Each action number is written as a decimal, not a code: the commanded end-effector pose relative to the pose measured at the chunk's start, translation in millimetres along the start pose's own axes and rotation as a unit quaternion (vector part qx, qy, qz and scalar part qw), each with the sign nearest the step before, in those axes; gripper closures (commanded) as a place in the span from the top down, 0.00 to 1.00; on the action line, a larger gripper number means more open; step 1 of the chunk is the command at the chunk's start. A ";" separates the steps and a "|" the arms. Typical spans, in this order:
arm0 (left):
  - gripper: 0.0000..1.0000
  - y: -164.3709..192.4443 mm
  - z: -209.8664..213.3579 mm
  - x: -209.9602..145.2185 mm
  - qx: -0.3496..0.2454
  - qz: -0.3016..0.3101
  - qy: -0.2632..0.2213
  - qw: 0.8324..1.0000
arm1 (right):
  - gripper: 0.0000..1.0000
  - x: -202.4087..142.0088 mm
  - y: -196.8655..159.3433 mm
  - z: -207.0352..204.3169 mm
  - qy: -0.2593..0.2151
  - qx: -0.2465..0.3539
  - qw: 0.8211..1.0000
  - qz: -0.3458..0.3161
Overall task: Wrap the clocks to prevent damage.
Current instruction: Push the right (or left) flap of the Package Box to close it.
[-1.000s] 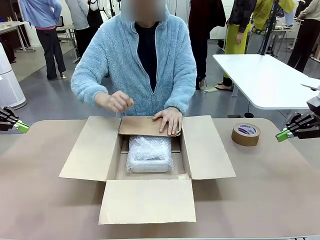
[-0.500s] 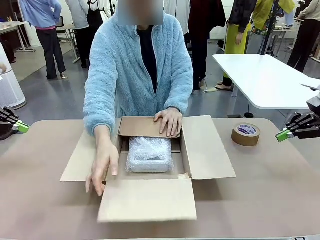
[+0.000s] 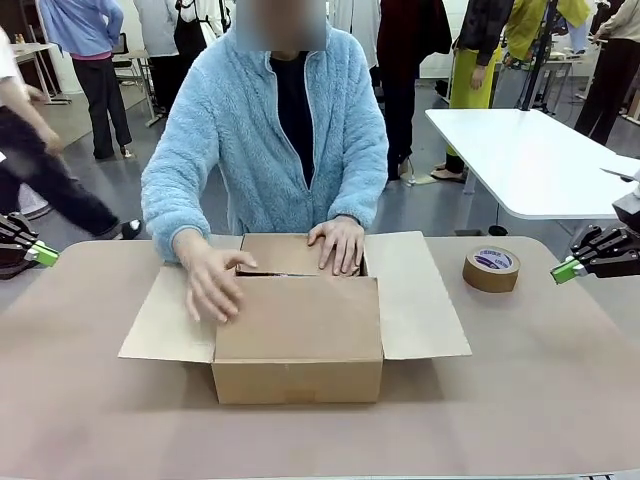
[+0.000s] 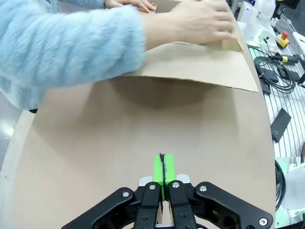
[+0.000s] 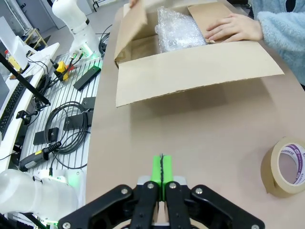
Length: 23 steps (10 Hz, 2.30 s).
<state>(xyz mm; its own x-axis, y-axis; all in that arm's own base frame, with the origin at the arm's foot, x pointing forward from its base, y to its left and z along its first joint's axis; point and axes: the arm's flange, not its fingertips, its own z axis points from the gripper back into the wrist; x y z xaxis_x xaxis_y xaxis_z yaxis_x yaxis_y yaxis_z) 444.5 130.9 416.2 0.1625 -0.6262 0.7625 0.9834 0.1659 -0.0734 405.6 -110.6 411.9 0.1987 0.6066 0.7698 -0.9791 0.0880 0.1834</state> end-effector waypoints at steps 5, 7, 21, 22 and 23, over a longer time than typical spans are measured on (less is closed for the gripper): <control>0.01 0.3 1.8 -0.6 0.005 0.001 -0.002 1.000 | 0.01 0.0 -1.1 -1.4 0.000 -0.005 1.000 -0.004; 0.01 0.3 1.8 -0.6 0.005 0.001 -0.002 1.000 | 0.01 0.0 -1.1 -1.4 0.000 -0.005 1.000 -0.004; 0.01 31.8 -119.2 -6.2 -0.015 -0.066 -0.048 0.997 | 0.01 0.0 -1.1 -1.4 0.000 -0.005 1.000 -0.004; 0.01 24.5 -131.0 -11.3 -0.018 -0.064 -0.054 0.996 | 0.01 0.0 -1.1 -1.4 0.000 -0.005 1.000 -0.004; 0.01 23.5 -141.3 -11.8 -0.019 -0.064 -0.056 0.996 | 0.01 0.0 -1.1 -1.4 0.000 -0.005 1.000 -0.004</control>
<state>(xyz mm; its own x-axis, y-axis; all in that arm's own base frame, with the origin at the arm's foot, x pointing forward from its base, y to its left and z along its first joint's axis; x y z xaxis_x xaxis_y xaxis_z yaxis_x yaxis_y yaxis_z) 478.1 34.7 319.7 0.0612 -0.5667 0.8217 0.9980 0.0496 -0.0401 405.7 -110.3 411.9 0.1983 0.6071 0.7695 -0.9791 0.0875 0.1833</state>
